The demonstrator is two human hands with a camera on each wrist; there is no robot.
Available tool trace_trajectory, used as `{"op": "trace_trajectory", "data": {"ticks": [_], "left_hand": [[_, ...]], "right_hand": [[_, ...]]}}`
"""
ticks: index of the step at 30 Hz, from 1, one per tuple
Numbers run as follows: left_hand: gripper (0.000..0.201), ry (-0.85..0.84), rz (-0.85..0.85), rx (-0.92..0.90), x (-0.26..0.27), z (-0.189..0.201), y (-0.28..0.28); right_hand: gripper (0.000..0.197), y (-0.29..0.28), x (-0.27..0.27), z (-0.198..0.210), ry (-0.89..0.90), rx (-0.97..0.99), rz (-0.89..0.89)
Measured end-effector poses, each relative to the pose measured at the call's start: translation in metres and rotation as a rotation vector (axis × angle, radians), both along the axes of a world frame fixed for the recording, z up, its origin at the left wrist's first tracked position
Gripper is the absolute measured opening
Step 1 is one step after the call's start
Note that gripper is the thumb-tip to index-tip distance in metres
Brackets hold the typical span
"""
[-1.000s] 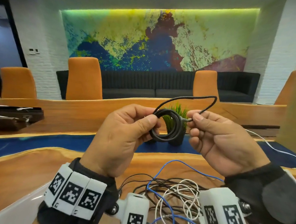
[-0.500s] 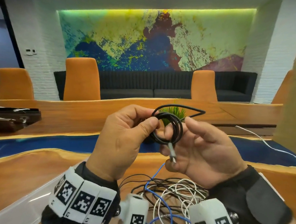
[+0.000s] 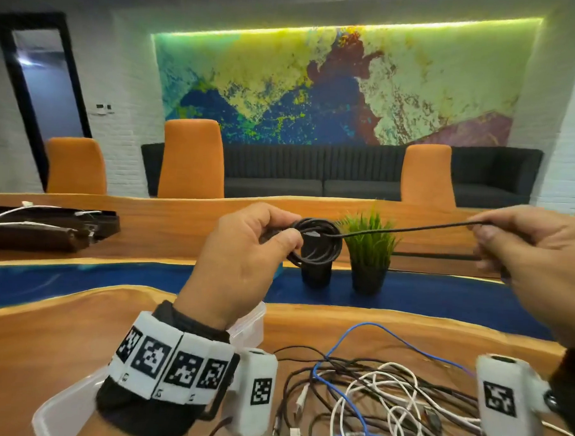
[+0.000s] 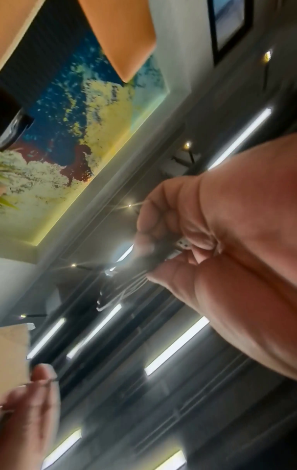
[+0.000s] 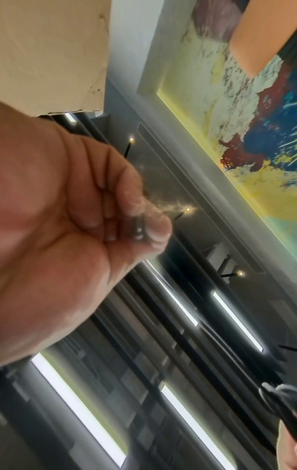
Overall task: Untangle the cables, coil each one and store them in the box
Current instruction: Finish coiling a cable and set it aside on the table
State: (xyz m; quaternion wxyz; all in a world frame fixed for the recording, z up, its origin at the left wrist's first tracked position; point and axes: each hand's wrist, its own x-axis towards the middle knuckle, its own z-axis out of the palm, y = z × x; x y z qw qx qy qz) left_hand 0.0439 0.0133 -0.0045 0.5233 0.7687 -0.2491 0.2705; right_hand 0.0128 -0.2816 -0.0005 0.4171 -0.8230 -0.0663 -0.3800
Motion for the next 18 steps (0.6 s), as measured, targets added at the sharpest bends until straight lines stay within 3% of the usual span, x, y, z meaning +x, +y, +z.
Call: {"op": "trace_trajectory", "data": {"ticks": [2,4,6,7,9,12,15,16,18], "left_hand": [[0.019,-0.029,0.046,0.189,-0.001,-0.004,-0.005],[0.019,-0.060,0.113,0.331,0.000,-0.008,-0.008],[0.019,-0.055,0.156,0.370,0.001,-0.010,-0.008],[0.018,-0.045,0.168,0.350,0.002,-0.010,-0.008],[0.017,0.058,0.113,0.133,0.003,-0.007,-0.006],[0.018,0.331,-0.109,-0.321,-0.002,0.000,-0.009],[0.014,0.454,-0.306,-0.511,-0.007,0.002,-0.018],[0.014,0.470,-0.354,-0.536,-0.009,0.001,-0.022],[0.015,0.486,-0.420,-0.550,-0.011,-0.003,-0.031]], "right_hand": [[0.015,-0.007,0.000,0.004,-0.061,0.064,-0.022],[0.037,-0.011,-0.005,0.005,-0.055,0.058,-0.010],[0.046,-0.010,-0.004,0.003,-0.081,0.027,-0.042],[0.038,-0.004,-0.003,0.001,-0.087,0.002,-0.074],[0.018,0.008,-0.001,-0.002,-0.075,-0.089,-0.158],[0.016,0.021,0.004,-0.011,0.032,-0.321,-0.189],[0.013,0.037,0.007,-0.019,0.229,-0.378,-0.122],[0.012,0.044,0.007,-0.021,0.264,-0.325,-0.060],[0.013,0.058,0.006,-0.022,0.270,0.012,0.160]]}}
